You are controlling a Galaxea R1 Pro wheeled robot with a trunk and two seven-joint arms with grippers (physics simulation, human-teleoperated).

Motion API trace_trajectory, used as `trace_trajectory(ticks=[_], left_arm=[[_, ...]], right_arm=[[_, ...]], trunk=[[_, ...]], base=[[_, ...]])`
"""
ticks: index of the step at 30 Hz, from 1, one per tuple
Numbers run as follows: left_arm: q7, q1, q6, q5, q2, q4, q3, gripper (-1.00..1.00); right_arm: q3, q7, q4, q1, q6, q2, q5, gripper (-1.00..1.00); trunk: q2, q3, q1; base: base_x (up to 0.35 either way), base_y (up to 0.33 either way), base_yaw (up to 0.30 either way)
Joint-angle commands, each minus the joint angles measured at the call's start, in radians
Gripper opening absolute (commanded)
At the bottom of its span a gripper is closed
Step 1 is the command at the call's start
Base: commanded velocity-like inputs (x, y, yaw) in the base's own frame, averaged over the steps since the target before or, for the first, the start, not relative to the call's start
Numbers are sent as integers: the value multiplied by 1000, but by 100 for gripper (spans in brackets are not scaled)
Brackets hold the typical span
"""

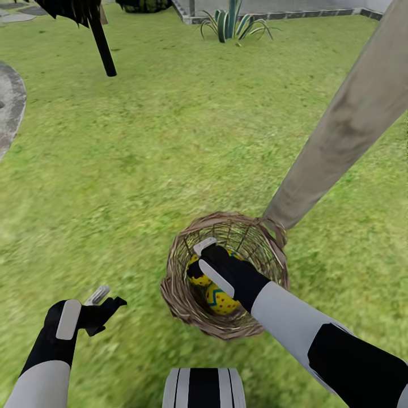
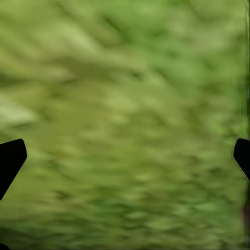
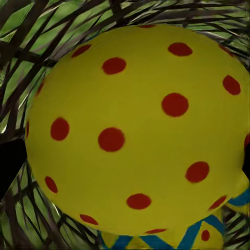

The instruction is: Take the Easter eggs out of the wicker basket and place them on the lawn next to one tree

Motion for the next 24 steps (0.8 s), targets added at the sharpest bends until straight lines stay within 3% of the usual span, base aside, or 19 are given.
trace_trajectory(ticks=[1, 24], left_arm=[[9, 0, 4, 10, 0, -1, 1, 100], [14, -1, 3, 9, 1, 25, 0, 100]], right_arm=[[3, -9, 0, -1, 2, 0, -9, -100], [1, -8, 1, -1, 3, 0, -11, -100]], trunk=[[0, 3, -1], [5, 92, -11]], base=[[0, 0, 0], [-36, -3, 0]])
